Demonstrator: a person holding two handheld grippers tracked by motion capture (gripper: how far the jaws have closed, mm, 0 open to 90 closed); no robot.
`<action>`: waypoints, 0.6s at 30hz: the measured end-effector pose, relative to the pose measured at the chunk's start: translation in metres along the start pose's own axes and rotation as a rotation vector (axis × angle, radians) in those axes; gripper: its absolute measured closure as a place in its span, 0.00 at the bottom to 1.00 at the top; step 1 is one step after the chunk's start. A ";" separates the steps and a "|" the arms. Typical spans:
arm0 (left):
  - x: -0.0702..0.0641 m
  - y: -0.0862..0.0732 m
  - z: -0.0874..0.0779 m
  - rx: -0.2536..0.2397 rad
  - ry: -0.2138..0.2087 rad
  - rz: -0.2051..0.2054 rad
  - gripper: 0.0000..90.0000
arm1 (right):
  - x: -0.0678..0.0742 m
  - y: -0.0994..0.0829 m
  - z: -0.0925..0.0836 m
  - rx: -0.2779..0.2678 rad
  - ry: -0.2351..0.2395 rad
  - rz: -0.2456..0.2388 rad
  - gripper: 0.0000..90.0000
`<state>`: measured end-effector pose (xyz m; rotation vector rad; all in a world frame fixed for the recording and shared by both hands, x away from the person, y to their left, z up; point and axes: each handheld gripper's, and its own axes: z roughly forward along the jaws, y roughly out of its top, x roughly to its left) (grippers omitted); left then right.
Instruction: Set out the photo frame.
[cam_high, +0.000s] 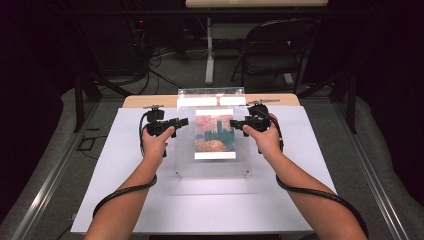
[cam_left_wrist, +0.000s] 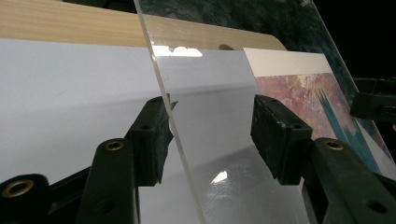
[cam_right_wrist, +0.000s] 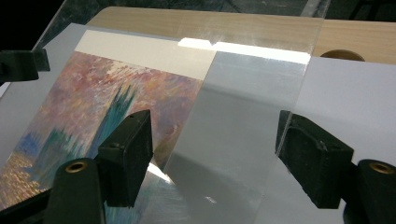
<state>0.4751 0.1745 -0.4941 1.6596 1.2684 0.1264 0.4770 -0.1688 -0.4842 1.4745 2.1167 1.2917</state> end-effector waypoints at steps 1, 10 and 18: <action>-0.001 0.001 -0.001 0.003 0.000 0.003 0.53 | 0.001 0.000 -0.002 -0.001 -0.003 -0.003 0.30; -0.008 0.002 -0.011 -0.009 -0.007 0.021 0.56 | 0.008 0.001 -0.014 0.001 -0.012 -0.039 0.31; -0.014 0.003 -0.018 -0.004 -0.002 0.035 0.57 | 0.013 0.002 -0.023 0.006 -0.023 -0.069 0.31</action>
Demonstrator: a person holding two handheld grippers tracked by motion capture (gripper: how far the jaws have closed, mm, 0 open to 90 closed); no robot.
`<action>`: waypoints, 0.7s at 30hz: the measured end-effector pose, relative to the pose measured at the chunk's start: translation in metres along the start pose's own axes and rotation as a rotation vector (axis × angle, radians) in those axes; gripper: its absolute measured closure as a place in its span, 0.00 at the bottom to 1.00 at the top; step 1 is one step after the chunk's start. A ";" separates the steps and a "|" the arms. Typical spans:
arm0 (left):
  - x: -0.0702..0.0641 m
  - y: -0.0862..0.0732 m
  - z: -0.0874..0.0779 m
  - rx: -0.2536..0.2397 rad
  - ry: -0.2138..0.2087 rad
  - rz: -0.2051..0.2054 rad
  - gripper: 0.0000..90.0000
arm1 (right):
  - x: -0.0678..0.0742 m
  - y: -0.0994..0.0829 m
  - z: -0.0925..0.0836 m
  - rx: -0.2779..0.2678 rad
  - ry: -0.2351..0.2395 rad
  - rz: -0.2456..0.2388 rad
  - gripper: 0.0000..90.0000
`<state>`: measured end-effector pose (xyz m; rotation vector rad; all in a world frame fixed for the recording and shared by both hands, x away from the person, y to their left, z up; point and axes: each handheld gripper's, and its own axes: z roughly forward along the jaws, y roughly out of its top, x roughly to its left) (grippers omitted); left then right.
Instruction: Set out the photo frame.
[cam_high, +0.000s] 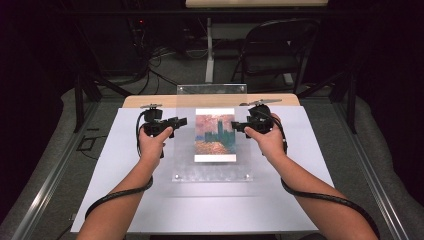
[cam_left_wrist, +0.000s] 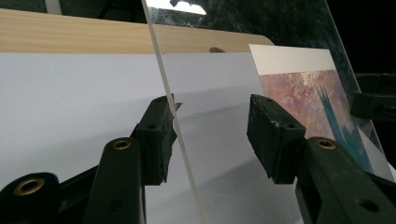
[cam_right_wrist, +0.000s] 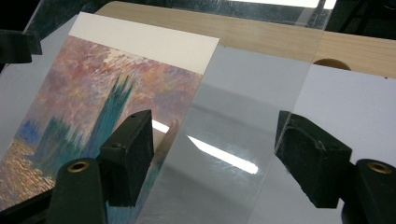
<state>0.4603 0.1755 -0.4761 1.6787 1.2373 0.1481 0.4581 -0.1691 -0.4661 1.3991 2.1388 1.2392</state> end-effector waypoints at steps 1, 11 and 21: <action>0.000 0.000 -0.001 0.001 -0.002 0.000 0.57 | 0.001 0.000 -0.001 -0.003 -0.003 0.001 0.31; -0.007 0.000 -0.008 -0.014 0.000 0.011 0.59 | 0.004 -0.001 -0.010 -0.015 -0.004 -0.009 0.34; -0.019 0.000 -0.022 -0.017 0.014 0.036 0.61 | 0.011 0.000 -0.025 -0.021 -0.015 -0.007 0.41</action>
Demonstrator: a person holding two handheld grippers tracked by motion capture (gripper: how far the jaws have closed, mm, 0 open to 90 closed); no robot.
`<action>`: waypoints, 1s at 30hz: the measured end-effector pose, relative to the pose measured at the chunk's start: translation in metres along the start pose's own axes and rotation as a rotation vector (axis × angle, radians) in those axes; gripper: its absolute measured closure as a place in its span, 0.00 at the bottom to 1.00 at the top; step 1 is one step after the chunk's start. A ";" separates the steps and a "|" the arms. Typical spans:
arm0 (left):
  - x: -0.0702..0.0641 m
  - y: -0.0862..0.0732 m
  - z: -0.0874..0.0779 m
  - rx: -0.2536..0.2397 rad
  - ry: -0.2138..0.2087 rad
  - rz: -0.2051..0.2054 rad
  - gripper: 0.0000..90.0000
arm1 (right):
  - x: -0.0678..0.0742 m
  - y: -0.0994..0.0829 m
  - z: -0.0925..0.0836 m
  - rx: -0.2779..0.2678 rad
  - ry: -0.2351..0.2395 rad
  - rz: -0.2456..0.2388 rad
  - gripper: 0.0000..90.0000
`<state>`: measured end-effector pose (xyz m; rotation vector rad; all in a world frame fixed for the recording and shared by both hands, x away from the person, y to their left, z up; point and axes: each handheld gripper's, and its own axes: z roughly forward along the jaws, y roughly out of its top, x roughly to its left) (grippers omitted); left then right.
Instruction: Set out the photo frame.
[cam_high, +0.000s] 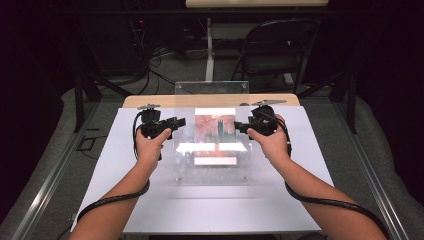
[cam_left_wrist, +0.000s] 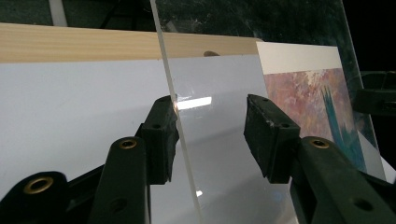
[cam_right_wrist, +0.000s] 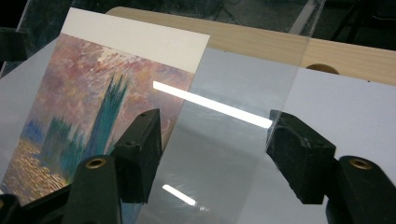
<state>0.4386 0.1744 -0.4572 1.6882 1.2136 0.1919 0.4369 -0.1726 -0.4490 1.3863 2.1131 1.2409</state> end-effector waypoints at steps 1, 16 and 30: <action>-0.001 0.000 -0.001 0.000 0.005 0.004 0.61 | 0.001 0.000 -0.002 -0.002 -0.002 0.002 0.42; -0.016 -0.004 -0.025 -0.018 0.000 0.057 0.65 | 0.012 -0.001 -0.029 -0.020 -0.010 -0.001 0.52; -0.027 -0.012 -0.050 -0.038 -0.028 0.104 0.71 | 0.023 -0.003 -0.056 -0.008 -0.003 -0.054 0.61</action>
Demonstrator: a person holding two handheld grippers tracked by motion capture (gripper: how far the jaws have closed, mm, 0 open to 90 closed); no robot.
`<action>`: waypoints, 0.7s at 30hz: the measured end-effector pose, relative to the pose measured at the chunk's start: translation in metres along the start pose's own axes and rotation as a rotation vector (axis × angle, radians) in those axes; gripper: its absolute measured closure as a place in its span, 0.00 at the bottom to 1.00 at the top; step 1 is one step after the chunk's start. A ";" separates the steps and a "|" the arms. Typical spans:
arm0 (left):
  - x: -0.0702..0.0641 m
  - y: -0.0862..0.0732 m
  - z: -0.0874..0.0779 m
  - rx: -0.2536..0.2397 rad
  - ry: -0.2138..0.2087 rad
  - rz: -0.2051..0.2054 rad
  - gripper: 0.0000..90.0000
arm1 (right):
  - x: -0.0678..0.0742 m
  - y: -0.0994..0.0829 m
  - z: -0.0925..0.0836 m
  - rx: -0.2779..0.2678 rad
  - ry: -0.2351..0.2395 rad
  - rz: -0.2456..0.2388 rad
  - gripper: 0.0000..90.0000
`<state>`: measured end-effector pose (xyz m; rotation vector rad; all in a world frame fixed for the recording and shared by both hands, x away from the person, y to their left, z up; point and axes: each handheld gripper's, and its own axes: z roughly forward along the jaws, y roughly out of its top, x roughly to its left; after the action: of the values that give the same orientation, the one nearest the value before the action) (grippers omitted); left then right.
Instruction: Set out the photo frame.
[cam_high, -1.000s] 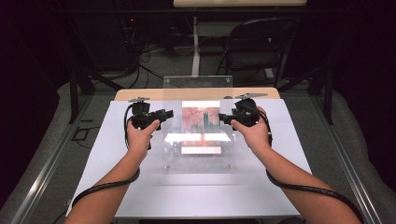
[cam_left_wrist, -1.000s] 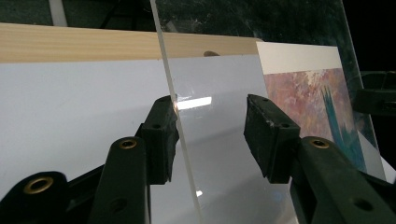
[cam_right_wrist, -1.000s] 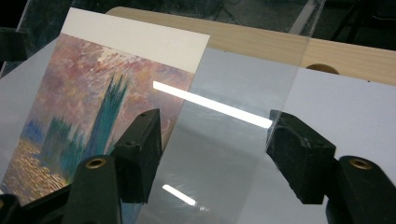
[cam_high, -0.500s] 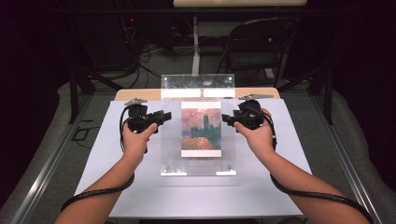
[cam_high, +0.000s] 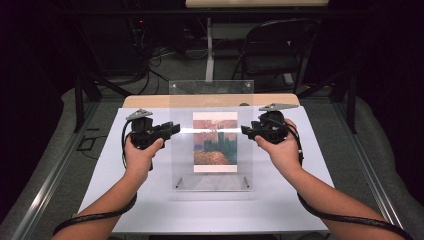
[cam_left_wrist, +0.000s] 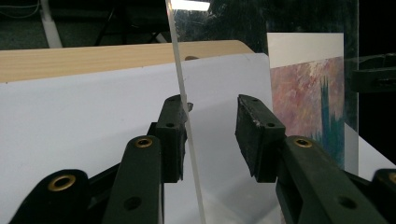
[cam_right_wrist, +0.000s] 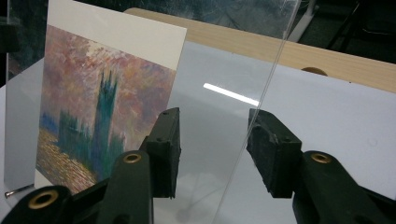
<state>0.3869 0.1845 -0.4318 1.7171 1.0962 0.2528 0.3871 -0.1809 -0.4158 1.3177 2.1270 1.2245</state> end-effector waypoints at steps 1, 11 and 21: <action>-0.001 0.000 -0.001 -0.001 -0.001 0.001 0.71 | 0.001 0.000 -0.002 0.002 0.002 0.001 0.62; -0.007 -0.005 -0.011 -0.011 -0.009 0.021 0.73 | 0.003 -0.003 -0.013 -0.004 0.021 0.007 0.67; -0.015 -0.012 -0.025 -0.026 -0.026 0.060 0.75 | 0.008 -0.013 -0.029 -0.038 0.048 -0.011 0.71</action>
<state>0.3563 0.1899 -0.4257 1.7278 1.0195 0.2804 0.3572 -0.1908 -0.4092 1.2710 2.1307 1.2977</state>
